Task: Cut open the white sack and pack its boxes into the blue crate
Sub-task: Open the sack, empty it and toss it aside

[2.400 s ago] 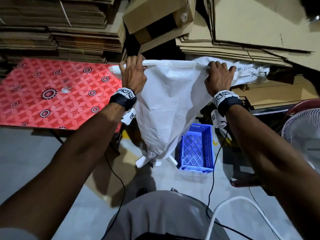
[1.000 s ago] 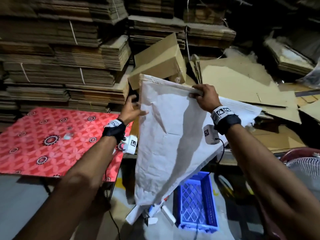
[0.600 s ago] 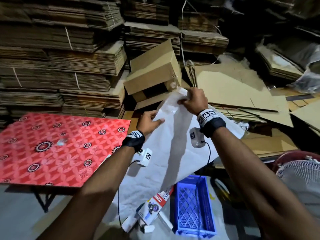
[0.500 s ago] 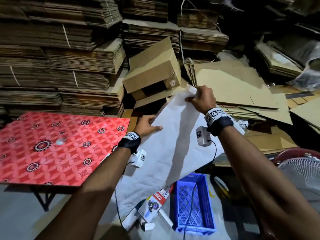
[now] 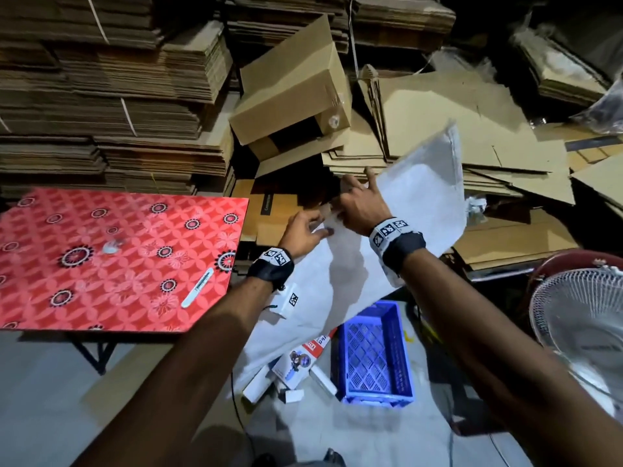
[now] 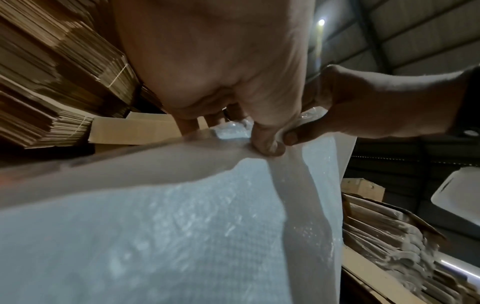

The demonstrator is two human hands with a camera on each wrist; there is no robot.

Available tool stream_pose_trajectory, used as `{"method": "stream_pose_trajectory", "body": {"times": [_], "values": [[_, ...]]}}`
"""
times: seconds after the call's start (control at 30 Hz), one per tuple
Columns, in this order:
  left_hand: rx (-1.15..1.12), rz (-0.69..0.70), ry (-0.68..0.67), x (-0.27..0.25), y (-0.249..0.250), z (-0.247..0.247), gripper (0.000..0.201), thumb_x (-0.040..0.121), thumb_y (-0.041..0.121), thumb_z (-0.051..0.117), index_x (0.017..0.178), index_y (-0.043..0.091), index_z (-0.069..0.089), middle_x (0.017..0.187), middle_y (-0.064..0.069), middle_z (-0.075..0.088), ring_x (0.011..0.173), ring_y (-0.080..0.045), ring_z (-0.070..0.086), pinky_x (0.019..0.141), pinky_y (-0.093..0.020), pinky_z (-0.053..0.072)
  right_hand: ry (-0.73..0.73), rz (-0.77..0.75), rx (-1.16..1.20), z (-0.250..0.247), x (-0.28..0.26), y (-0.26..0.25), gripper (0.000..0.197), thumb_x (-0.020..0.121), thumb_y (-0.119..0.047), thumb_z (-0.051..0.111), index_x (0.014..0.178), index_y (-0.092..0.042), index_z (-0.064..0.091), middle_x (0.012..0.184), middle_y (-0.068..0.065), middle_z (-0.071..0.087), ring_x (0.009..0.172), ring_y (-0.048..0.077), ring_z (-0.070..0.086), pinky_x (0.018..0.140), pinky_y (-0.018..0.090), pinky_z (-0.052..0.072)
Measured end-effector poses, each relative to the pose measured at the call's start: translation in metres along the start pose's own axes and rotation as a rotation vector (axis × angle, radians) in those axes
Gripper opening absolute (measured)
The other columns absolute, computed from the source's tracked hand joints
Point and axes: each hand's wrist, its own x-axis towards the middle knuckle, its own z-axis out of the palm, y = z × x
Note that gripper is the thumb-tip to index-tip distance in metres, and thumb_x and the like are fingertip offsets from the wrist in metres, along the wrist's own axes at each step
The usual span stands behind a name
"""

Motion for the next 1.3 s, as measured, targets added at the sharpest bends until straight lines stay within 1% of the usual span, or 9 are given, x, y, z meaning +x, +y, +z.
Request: {"method": "stream_pose_trajectory", "body": {"times": [0.13, 0.27, 0.43, 0.63, 0.8, 0.9, 1.03, 1.2, 1.3], "values": [[0.135, -0.119, -0.090, -0.019, -0.035, -0.012, 0.079, 0.069, 0.052, 0.089, 0.135, 0.018, 0.063, 0.136, 0.001, 0.066, 0.125, -0.007, 0.059, 0.108, -0.035, 0.050, -0.023, 0.027, 0.074, 0.011, 0.005, 0.010, 0.033, 0.080, -0.024, 0.069, 0.113, -0.026, 0.073, 0.131, 0.007, 0.063, 0.142, 0.017, 0.037, 0.117, 0.058, -0.002], [0.202, -0.086, -0.020, -0.040, -0.036, -0.008, 0.067, 0.091, 0.034, 0.075, 0.149, 0.013, 0.049, 0.149, -0.009, 0.055, 0.139, -0.026, 0.049, 0.115, -0.036, 0.039, 0.125, 0.010, 0.127, 0.016, 0.007, 0.000, 0.036, 0.076, -0.017, 0.072, 0.110, -0.023, 0.070, 0.127, 0.005, 0.062, 0.142, 0.021, 0.037, 0.114, 0.060, 0.006], [0.008, -0.096, 0.021, -0.037, -0.029, -0.015, 0.067, 0.092, 0.028, 0.074, 0.150, 0.011, 0.047, 0.154, -0.007, 0.050, 0.145, -0.021, 0.044, 0.119, -0.036, 0.035, 0.507, 0.297, 0.327, 0.028, -0.013, -0.020, 0.078, 0.071, -0.018, 0.064, 0.144, -0.017, 0.037, 0.150, 0.013, 0.027, 0.148, 0.033, 0.017, 0.118, 0.054, 0.018], [-0.180, -0.099, 0.030, -0.028, -0.038, -0.045, 0.074, 0.091, 0.040, 0.073, 0.154, 0.018, 0.041, 0.162, 0.002, 0.038, 0.151, -0.009, 0.030, 0.126, -0.042, 0.024, 0.821, 0.611, 0.685, 0.086, -0.075, -0.017, 0.070, 0.088, -0.034, 0.071, 0.146, -0.014, 0.038, 0.151, 0.017, 0.019, 0.144, 0.038, 0.025, 0.118, 0.045, 0.025], [-0.344, -0.219, 0.085, -0.025, -0.036, -0.053, 0.062, 0.094, 0.029, 0.073, 0.146, 0.008, 0.046, 0.147, -0.005, 0.055, 0.140, -0.025, 0.047, 0.116, -0.042, 0.038, 0.360, 1.238, 1.017, 0.156, -0.108, 0.001, 0.075, 0.093, -0.052, 0.054, 0.149, -0.005, 0.035, 0.149, 0.025, 0.033, 0.135, 0.040, 0.039, 0.111, 0.046, 0.035], [-0.440, -0.280, 0.075, -0.023, -0.028, -0.057, 0.038, 0.096, 0.033, 0.070, 0.127, 0.015, 0.057, 0.112, 0.001, 0.066, 0.089, -0.017, 0.062, 0.074, -0.031, 0.051, -0.068, 1.312, 1.235, 0.195, -0.135, 0.011, 0.062, 0.104, -0.047, 0.039, 0.133, 0.006, 0.053, 0.139, 0.030, 0.051, 0.127, 0.043, 0.050, 0.099, 0.039, 0.038], [-0.553, -0.262, 0.031, -0.025, -0.013, -0.063, 0.013, 0.098, 0.024, 0.068, 0.104, 0.034, 0.063, 0.123, 0.018, 0.064, 0.132, -0.017, 0.050, 0.107, -0.040, 0.034, -0.125, 1.259, 1.332, 0.246, -0.152, 0.011, 0.072, 0.088, -0.064, 0.045, 0.132, -0.009, 0.058, 0.135, 0.021, 0.058, 0.121, 0.039, 0.056, 0.104, 0.051, 0.045], [-0.609, -0.320, -0.031, -0.017, -0.029, -0.077, 0.074, 0.071, 0.054, 0.089, 0.135, 0.025, 0.063, 0.137, -0.003, 0.066, 0.133, -0.033, 0.056, 0.115, -0.062, 0.035, 0.016, 1.280, 1.697, 0.221, -0.135, 0.020, 0.052, 0.099, -0.041, 0.053, 0.142, -0.012, 0.050, 0.139, 0.016, 0.056, 0.131, 0.035, 0.050, 0.110, 0.053, 0.040], [-0.690, -0.330, -0.056, -0.043, 0.011, -0.072, 0.045, 0.086, 0.042, 0.079, 0.122, 0.016, 0.074, 0.137, -0.015, 0.062, 0.133, -0.038, 0.052, 0.119, -0.062, 0.032, 0.025, 1.203, 1.705, 0.235, -0.119, 0.049, 0.044, 0.082, -0.045, 0.061, 0.120, -0.022, 0.065, 0.104, 0.012, 0.069, 0.103, 0.038, 0.068, 0.079, 0.044, 0.050]]}}
